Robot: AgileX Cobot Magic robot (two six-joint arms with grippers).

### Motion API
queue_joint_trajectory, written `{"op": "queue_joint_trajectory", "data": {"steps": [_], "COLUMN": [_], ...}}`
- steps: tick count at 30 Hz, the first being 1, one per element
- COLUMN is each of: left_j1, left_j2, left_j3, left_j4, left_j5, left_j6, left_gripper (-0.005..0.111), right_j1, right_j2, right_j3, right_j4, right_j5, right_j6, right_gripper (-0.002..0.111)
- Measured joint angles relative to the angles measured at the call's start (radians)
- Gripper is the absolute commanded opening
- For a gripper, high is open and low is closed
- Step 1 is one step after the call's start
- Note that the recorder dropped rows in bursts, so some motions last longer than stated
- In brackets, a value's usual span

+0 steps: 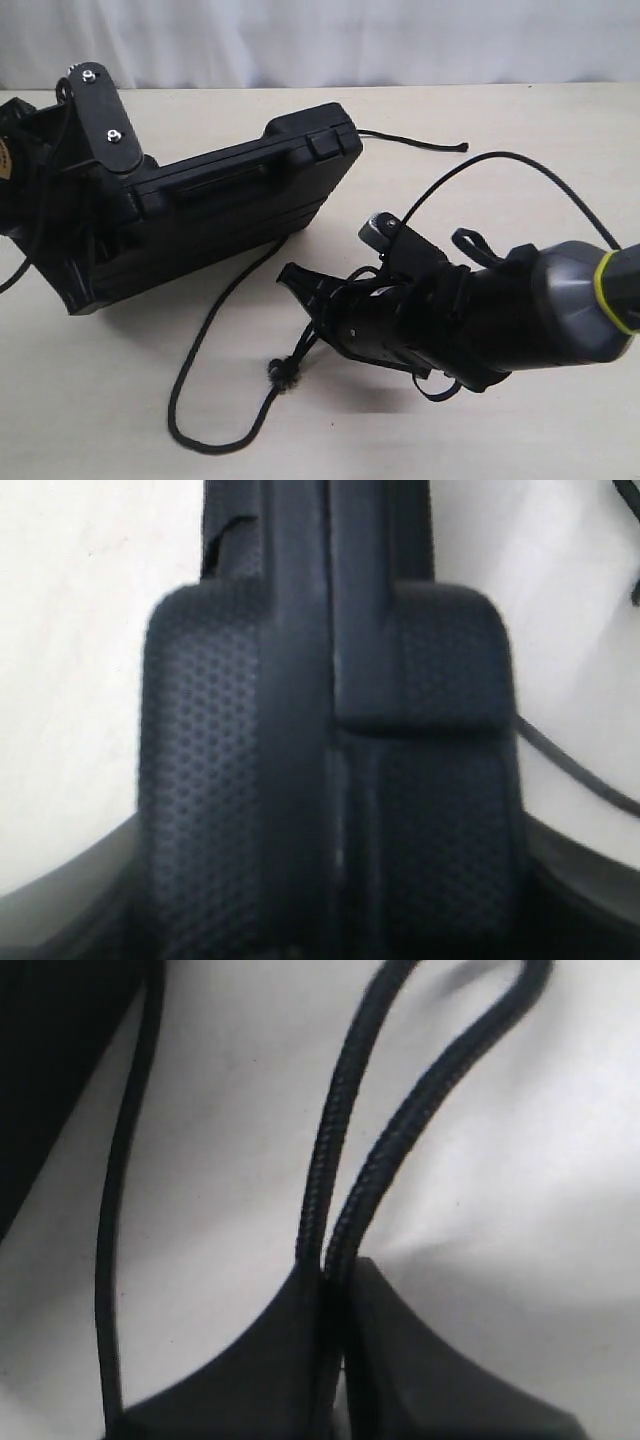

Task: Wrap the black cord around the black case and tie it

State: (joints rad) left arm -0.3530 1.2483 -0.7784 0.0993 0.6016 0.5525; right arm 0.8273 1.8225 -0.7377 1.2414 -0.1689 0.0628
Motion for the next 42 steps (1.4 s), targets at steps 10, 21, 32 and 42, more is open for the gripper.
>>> {"op": "queue_joint_trajectory", "data": {"steps": [10, 21, 32, 42], "left_j1": [0.0, 0.0, 0.002, 0.002], "left_j2": [-0.115, -0.132, -0.131, -0.075], "left_j3": [0.007, 0.007, 0.065, 0.114], "left_j4": [-0.06, -0.181, -0.542, -0.546], "left_j5": [0.031, -0.051, -0.108, -0.215], "left_j6": [0.076, 0.158, 0.525, 0.54], "left_gripper": [0.0, 0.0, 0.0, 0.0], "right_j1": [0.0, -0.044, -0.104, -0.104], "right_j2": [0.002, -0.04, -0.152, -0.282], "right_j3": [0.0, 0.083, 0.119, 0.122], "right_j4": [-0.049, -0.051, -0.348, -0.68], "right_j5": [-0.004, -0.004, 0.009, 0.176], "right_j6": [-0.02, -0.021, -0.11, -0.214], "right_gripper": [0.004, 0.004, 0.004, 0.004]}}
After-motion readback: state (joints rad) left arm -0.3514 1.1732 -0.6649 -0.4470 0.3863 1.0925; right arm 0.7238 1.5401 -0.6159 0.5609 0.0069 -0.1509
